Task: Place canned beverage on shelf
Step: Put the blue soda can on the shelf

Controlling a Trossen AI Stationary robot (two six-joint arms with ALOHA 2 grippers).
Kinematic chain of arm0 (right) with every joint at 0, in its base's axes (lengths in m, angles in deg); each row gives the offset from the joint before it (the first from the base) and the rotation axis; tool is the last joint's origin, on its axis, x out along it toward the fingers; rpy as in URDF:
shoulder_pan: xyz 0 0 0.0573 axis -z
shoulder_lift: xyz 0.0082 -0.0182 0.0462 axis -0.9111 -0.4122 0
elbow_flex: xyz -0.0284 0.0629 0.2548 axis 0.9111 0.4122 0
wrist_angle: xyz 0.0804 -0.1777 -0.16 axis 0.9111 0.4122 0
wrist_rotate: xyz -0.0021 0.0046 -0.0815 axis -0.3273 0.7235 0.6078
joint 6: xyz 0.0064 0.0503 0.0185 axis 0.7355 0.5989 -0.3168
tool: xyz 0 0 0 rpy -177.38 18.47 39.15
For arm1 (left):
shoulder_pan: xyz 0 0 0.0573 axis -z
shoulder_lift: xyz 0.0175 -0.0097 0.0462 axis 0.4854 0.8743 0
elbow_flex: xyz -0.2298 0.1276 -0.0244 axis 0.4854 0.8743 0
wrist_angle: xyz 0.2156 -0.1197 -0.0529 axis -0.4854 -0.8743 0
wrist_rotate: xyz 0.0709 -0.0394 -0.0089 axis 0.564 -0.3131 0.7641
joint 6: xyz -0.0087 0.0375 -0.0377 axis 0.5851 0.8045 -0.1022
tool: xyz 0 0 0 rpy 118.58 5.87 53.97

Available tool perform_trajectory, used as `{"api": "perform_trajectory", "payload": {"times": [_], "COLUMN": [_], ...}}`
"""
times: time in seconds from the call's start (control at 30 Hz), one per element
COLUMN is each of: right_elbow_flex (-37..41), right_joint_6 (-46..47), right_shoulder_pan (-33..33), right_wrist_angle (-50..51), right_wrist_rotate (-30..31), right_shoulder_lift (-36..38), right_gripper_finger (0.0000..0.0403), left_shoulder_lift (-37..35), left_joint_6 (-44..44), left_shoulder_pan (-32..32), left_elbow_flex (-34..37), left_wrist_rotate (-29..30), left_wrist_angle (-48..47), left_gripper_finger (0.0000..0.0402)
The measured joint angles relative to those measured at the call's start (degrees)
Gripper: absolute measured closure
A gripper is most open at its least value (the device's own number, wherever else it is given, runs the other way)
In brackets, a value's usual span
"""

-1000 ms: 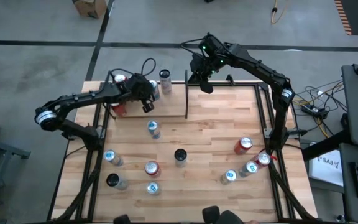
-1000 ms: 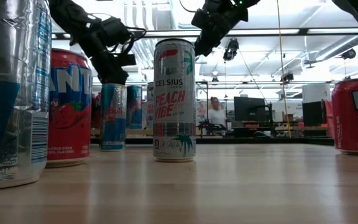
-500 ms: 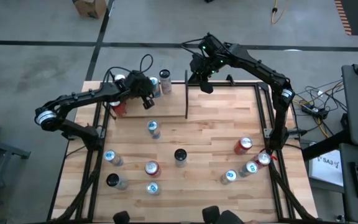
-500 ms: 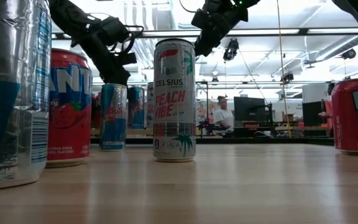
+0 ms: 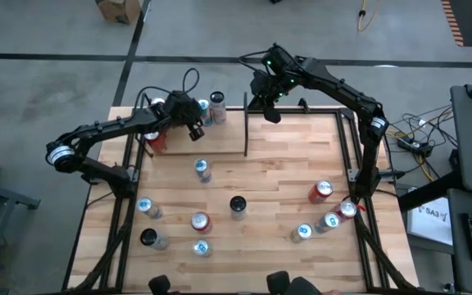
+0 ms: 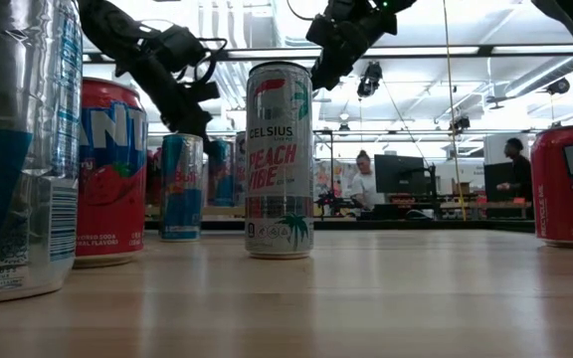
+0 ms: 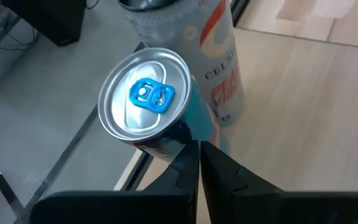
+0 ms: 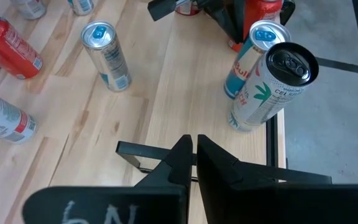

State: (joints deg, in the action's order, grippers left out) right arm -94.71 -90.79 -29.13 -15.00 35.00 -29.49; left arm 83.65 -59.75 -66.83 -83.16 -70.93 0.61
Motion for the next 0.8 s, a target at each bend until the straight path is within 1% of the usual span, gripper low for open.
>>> {"api": "perform_trajectory", "payload": {"times": [0.7,0.8], "right_elbow_flex": [1.38,1.18], "right_joint_6": [0.16,2.7], "right_shoulder_pan": [0.0,0.0], "right_wrist_angle": [-0.02,0.09], "right_wrist_rotate": [0.02,0.02], "right_shoulder_lift": [-0.02,-0.02], "right_gripper_finger": [0.039,0.039], "left_shoulder_lift": [-0.03,-1.11], "left_joint_6": [-0.25,-1.51], "left_shoulder_pan": [-0.47,-0.19], "left_elbow_flex": [0.0,0.04], "left_wrist_rotate": [0.0,-0.01], "left_wrist_angle": [0.81,-0.45], "left_gripper_finger": [0.0402,0.0402]}}
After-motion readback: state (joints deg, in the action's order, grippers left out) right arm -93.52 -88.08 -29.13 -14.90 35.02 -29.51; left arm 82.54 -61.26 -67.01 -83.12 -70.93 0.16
